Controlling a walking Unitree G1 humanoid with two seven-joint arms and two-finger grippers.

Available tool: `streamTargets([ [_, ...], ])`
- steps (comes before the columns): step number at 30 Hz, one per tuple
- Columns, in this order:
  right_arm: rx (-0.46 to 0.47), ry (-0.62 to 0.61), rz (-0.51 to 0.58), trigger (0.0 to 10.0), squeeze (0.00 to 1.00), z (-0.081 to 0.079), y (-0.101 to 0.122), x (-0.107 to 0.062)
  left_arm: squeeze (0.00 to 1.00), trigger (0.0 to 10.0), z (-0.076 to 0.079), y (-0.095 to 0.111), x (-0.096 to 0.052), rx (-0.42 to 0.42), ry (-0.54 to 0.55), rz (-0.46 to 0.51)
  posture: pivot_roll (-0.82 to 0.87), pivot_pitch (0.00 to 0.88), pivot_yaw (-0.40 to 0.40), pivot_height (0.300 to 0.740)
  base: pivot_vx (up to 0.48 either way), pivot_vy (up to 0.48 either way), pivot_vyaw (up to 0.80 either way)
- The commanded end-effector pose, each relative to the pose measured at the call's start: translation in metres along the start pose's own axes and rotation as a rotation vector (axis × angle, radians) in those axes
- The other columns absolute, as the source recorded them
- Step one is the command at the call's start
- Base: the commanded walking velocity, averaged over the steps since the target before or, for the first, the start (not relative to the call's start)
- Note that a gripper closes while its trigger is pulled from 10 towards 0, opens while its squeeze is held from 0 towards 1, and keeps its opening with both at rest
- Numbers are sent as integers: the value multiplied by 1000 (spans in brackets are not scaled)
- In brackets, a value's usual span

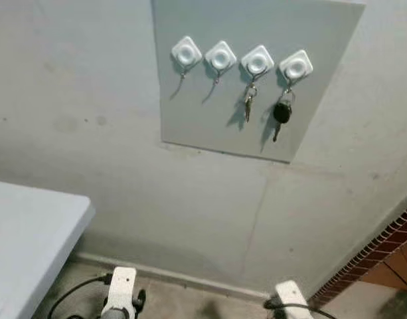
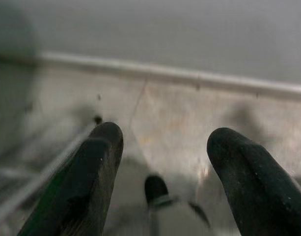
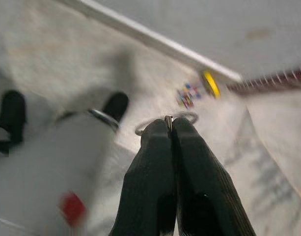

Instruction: Hang keys on a hook

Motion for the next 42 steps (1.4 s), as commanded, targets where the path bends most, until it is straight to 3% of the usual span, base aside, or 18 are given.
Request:
streamTargets([
  [1, 7, -5, 14, 10000, 0, 0, 5, 1, 0, 10000, -1, -10, -2, -12, 6, -35, -55, 0, -47, 732, 0, 0, 0],
  [5, 29, -9, 16, 10000, 0, -2, 3, 1, 0, 10000, -1, -22, -5, -65, 22, -67, -63, 0, -42, 732, 0, 0, 0],
  [17, 93, -31, 8, 10000, 0, -6, -4, 2, 0, 10000, 0, -27, -6, -82, 18, -69, -70, 0, -35, 732, 0, 0, 0],
  [42, 94, -45, -24, 10000, 0, -3, -14, 0, 0, 10000, -3, -31, -8, -81, 15, -83, -70, 0, -39, 732, 0, 0, 0],
])
Point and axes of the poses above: a point about 5 cm out from each wrist's last joint towards the gripper, its own x axis pointing out of the wrist towards the gripper, its own y axis along the axis of the wrist's last joint, z = x × y, the point moved 4 cm from there along x, pointing out of the wrist towards the gripper, and after that the axes turned 11 degrees about x, right-handed, at the moved point
